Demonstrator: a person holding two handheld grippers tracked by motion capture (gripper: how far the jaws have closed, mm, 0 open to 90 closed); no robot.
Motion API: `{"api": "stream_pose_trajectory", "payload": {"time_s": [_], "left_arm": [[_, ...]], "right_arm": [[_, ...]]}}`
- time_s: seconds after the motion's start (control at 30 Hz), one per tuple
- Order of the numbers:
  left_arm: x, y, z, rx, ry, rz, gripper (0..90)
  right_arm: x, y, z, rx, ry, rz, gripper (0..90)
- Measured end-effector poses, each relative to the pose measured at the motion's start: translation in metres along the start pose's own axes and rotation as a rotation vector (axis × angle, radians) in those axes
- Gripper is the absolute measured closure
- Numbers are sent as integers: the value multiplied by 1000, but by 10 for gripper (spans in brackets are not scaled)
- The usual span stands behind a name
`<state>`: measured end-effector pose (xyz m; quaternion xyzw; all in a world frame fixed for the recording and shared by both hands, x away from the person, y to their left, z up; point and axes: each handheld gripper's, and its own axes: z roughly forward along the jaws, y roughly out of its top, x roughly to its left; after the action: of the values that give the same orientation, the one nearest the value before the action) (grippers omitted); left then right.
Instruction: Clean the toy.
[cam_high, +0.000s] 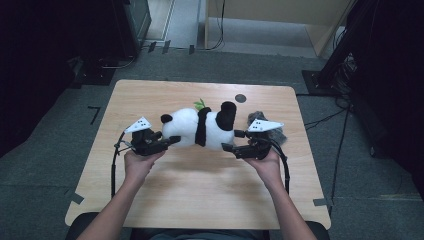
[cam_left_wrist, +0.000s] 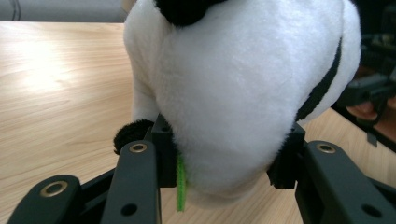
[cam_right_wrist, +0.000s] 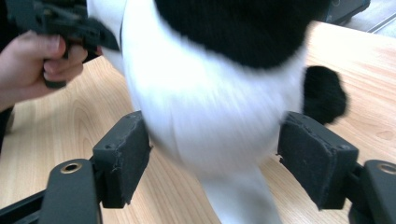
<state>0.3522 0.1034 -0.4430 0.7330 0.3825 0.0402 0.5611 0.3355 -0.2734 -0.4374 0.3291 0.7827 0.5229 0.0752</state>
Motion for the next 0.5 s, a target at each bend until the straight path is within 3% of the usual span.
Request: {"api": "stream_pose_trajectory", "payload": {"time_s": [0.1,0.17,0.27,0.37,0.5], "left_arm": [[9,5,-9,-22,-33,-74,563],[9,7,-11,-28,-40,-77,561],[7,7,-9,-12,-64,-85,554],[7,5,-4,11,-64,-99,545],[8,3,1,39,-64,-131,504]], "right_arm": [[-3,-3,-1,16,2,-16,288],[-2,-5,3,23,29,-18,309],[4,-6,12,37,50,-66,331],[10,-5,17,49,26,-103,339],[10,-7,20,94,19,-87,388]]}}
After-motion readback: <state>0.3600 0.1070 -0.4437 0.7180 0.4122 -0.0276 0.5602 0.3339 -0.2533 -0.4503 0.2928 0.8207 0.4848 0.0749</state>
